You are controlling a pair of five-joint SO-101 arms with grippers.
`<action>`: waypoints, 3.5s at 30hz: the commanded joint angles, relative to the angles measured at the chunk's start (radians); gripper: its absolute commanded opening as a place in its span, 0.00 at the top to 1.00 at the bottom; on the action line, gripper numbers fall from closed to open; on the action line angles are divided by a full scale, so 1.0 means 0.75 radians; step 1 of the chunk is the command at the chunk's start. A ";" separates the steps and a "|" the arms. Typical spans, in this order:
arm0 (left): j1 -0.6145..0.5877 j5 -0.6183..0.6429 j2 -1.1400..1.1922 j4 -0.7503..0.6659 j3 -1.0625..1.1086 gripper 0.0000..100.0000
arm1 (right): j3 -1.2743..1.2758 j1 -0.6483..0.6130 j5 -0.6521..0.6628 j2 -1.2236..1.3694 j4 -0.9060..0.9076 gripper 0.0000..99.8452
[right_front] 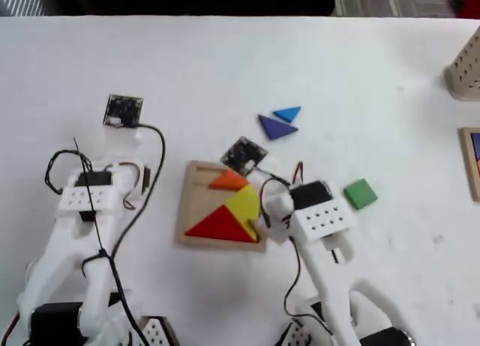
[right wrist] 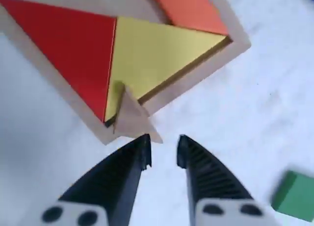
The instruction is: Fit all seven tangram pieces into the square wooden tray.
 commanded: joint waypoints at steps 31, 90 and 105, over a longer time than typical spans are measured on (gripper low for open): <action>0.013 -0.012 -0.009 -0.018 -0.051 0.90 | 0.092 -0.244 0.059 0.228 -0.208 0.98; 0.007 -0.012 -0.009 -0.012 -0.053 0.90 | 0.121 -0.126 0.243 0.296 -0.105 0.88; 0.007 -0.012 -0.009 -0.012 -0.051 0.90 | 0.080 -0.114 0.168 0.244 -0.011 0.98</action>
